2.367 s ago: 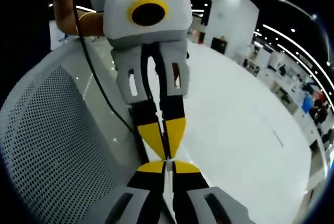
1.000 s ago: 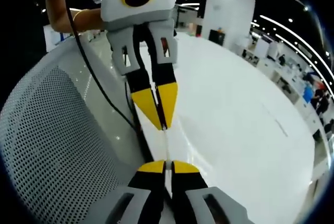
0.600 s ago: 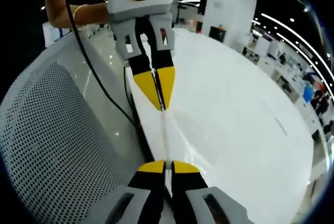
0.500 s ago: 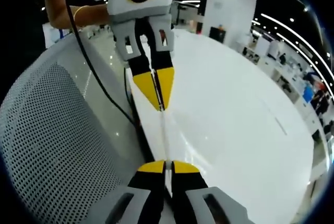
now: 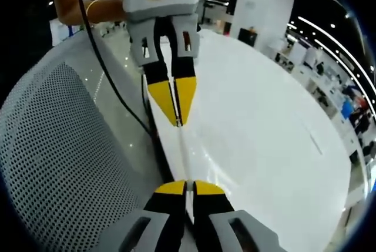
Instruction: Open the resealable bag by pulling the two sides of the seal apart until the entire bag opening is separated and visibly accessible.
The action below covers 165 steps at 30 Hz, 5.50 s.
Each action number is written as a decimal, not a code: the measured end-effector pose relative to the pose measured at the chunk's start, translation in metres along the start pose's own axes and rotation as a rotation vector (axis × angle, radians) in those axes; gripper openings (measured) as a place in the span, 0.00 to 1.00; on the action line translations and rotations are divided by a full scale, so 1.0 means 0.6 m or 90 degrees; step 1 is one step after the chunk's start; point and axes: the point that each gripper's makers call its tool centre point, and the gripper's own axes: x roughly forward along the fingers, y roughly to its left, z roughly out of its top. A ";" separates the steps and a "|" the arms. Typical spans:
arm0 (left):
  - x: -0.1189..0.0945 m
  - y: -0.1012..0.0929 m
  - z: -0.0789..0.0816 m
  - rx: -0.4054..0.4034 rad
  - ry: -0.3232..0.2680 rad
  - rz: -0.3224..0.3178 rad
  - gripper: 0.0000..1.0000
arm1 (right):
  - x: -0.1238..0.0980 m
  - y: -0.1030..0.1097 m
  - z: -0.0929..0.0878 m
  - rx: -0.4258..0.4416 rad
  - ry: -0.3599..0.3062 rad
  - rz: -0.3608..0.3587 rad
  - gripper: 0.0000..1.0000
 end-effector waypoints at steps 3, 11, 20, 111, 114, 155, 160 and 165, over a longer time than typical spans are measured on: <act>0.005 -0.002 0.002 0.004 -0.001 -0.004 0.00 | 0.000 -0.001 0.001 0.000 -0.002 -0.001 0.00; 0.027 -0.004 0.009 0.013 0.005 -0.012 0.03 | 0.000 0.001 0.005 -0.002 -0.009 0.003 0.00; 0.046 -0.002 0.010 0.021 0.011 -0.008 0.07 | 0.001 0.003 0.006 -0.002 -0.010 0.006 0.00; -0.031 0.005 -0.021 -0.037 0.011 0.035 0.00 | -0.001 -0.001 0.000 0.035 -0.011 0.003 0.00; -0.034 0.005 -0.024 -0.040 0.012 0.037 0.00 | 0.000 0.000 0.000 0.033 -0.009 0.002 0.00; -0.062 0.008 -0.049 -0.053 0.025 0.050 0.00 | 0.002 0.000 -0.011 0.034 0.012 0.005 0.00; -0.060 0.007 -0.050 -0.055 0.026 0.048 0.00 | 0.002 0.000 -0.012 0.033 0.015 0.004 0.00; -0.054 0.007 -0.053 -0.055 0.031 0.046 0.00 | 0.001 -0.003 -0.014 0.022 0.020 -0.002 0.00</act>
